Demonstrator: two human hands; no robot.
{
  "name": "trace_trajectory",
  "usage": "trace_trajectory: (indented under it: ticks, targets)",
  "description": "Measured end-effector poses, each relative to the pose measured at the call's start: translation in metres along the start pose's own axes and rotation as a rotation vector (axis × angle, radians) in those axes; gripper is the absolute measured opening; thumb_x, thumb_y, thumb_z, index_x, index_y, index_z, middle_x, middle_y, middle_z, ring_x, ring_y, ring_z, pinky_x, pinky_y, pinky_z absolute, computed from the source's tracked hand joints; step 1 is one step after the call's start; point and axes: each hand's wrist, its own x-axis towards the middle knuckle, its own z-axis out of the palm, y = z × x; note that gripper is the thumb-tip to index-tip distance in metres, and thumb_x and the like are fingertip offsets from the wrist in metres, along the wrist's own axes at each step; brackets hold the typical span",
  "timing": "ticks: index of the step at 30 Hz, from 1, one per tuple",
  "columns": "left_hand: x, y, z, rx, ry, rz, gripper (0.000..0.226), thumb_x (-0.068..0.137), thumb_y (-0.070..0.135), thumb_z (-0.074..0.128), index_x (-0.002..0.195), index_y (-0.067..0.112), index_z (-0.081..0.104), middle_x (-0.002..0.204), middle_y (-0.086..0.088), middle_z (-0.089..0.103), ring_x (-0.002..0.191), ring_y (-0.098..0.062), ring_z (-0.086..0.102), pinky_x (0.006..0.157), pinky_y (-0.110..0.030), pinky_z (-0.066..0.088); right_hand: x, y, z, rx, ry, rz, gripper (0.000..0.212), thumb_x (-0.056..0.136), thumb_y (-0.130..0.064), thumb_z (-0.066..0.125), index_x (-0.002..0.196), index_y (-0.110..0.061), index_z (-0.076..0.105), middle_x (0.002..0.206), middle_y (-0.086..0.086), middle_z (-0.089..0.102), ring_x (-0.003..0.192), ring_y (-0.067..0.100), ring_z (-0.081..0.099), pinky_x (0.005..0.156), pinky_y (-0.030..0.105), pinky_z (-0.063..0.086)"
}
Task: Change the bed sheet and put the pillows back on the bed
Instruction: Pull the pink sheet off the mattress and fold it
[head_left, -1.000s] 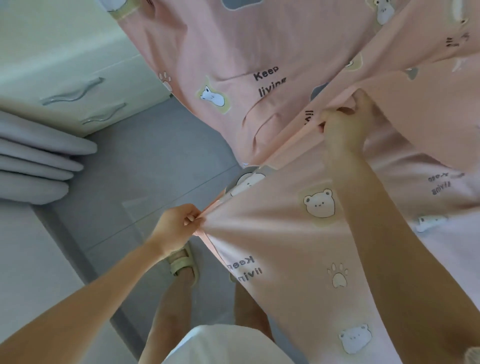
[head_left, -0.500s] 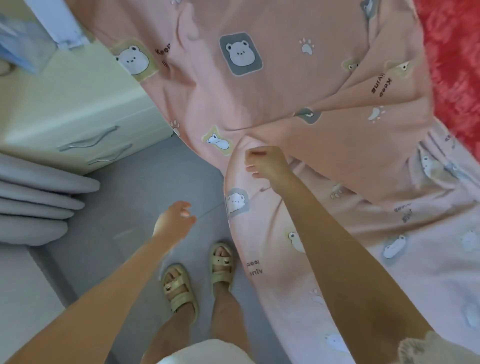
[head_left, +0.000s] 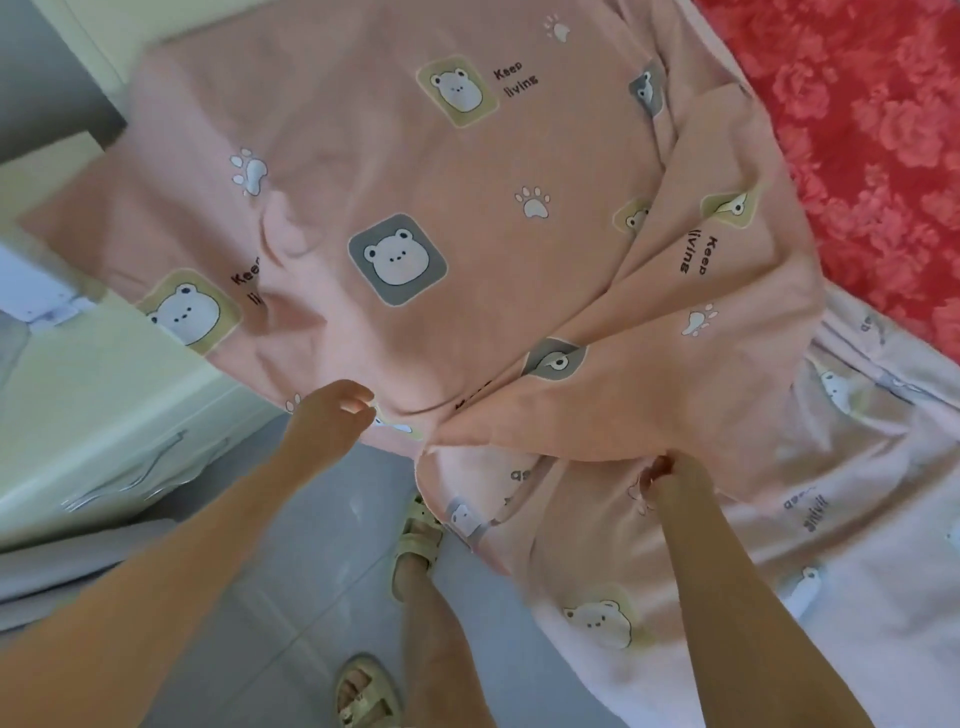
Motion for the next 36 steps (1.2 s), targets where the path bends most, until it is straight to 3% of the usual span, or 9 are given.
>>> trace_trajectory:
  ticks: [5, 9, 11, 15, 24, 26, 28, 31, 36]
  targets:
    - [0.043, 0.041, -0.026, -0.274, 0.037, -0.076, 0.014, 0.089, 0.008, 0.06, 0.102, 0.008, 0.065, 0.09, -0.006, 0.062, 0.077, -0.022, 0.056, 0.068, -0.026, 0.045, -0.072, -0.074, 0.122, -0.222, -0.065, -0.796, 0.022, 0.091, -0.005, 0.041, 0.077, -0.021, 0.048, 0.07, -0.01, 0.042, 0.066, 0.008, 0.038, 0.068, 0.022, 0.035]
    - [0.071, 0.066, -0.064, -0.8, 0.091, -0.218, 0.011, 0.095, 0.021, 0.054, 0.089, 0.014, 0.061, 0.087, -0.004, 0.063, 0.075, -0.016, 0.06, 0.072, -0.025, 0.048, -0.142, -0.056, 0.243, -0.527, -0.582, -1.039, 0.029, 0.083, -0.006, 0.043, 0.068, -0.031, 0.046, 0.062, -0.016, 0.041, 0.063, 0.005, 0.04, 0.064, 0.016, 0.029]
    - [0.086, 0.069, -0.091, -0.96, 0.113, -0.256, 0.025, 0.097, 0.037, 0.047, 0.09, 0.018, 0.061, 0.086, 0.001, 0.066, 0.078, -0.014, 0.061, 0.075, -0.028, 0.047, -0.184, -0.03, 0.281, -0.746, -0.864, -1.035, 0.027, 0.084, -0.013, 0.04, 0.09, -0.017, 0.066, 0.085, -0.002, 0.066, 0.086, 0.022, 0.058, 0.077, 0.024, 0.04]
    - [0.113, 0.062, -0.138, -1.043, 0.073, -0.279, 0.045, 0.094, 0.057, 0.036, 0.093, 0.02, 0.06, 0.088, 0.001, 0.071, 0.075, -0.015, 0.062, 0.07, -0.029, 0.045, -0.198, -0.001, 0.303, -1.268, -1.154, -1.01, 0.039, 0.092, -0.009, 0.044, 0.127, -0.014, 0.059, 0.135, 0.004, 0.056, 0.122, 0.024, 0.051, 0.099, 0.031, 0.042]
    - [0.169, 0.041, -0.119, -0.191, 0.067, -0.085, 0.024, 0.082, 0.032, 0.069, 0.096, 0.013, 0.064, 0.087, -0.001, 0.063, 0.084, -0.021, 0.061, 0.081, -0.032, 0.046, -0.123, -0.067, 0.346, -1.21, -0.357, -0.769, 0.028, 0.093, -0.019, 0.048, 0.117, -0.013, 0.063, 0.122, 0.002, 0.063, 0.115, 0.02, 0.054, 0.092, 0.024, 0.037]
    - [0.173, 0.042, -0.11, -0.16, 0.074, -0.047, 0.015, 0.084, 0.027, 0.067, 0.092, 0.015, 0.065, 0.077, 0.005, 0.061, 0.081, -0.018, 0.06, 0.077, -0.027, 0.045, -0.111, -0.073, 0.368, -1.21, -0.346, -0.73, 0.028, 0.095, -0.028, 0.052, 0.108, -0.007, 0.065, 0.112, 0.007, 0.063, 0.11, 0.026, 0.055, 0.089, 0.029, 0.038]
    - [0.173, 0.043, -0.106, -0.169, 0.069, -0.032, 0.009, 0.086, 0.023, 0.065, 0.091, 0.015, 0.065, 0.074, 0.008, 0.058, 0.08, -0.015, 0.057, 0.071, -0.019, 0.039, -0.107, -0.071, 0.392, -1.12, -0.37, -0.64, 0.029, 0.092, -0.034, 0.058, 0.071, -0.014, 0.059, 0.076, 0.004, 0.058, 0.084, 0.026, 0.055, 0.071, 0.032, 0.041]
    - [0.172, 0.038, -0.11, -0.267, 0.041, -0.011, 0.015, 0.085, 0.02, 0.068, 0.096, 0.011, 0.065, 0.083, 0.002, 0.059, 0.081, -0.014, 0.054, 0.066, -0.008, 0.038, -0.112, -0.06, 0.423, -1.0, -0.336, -0.613, 0.039, 0.088, -0.023, 0.062, 0.055, -0.023, 0.042, 0.054, -0.005, 0.043, 0.059, 0.02, 0.047, 0.061, 0.025, 0.037]
    - [0.167, 0.034, -0.131, -0.239, 0.045, 0.088, 0.077, 0.062, 0.06, 0.069, 0.125, 0.018, 0.053, 0.107, 0.003, 0.057, 0.099, -0.015, 0.051, 0.093, -0.03, 0.042, -0.171, -0.051, 0.47, -0.839, -0.42, -0.723, 0.02, 0.08, -0.004, 0.052, 0.062, -0.006, 0.043, 0.058, 0.005, 0.032, 0.054, 0.018, 0.027, 0.048, 0.023, 0.025]
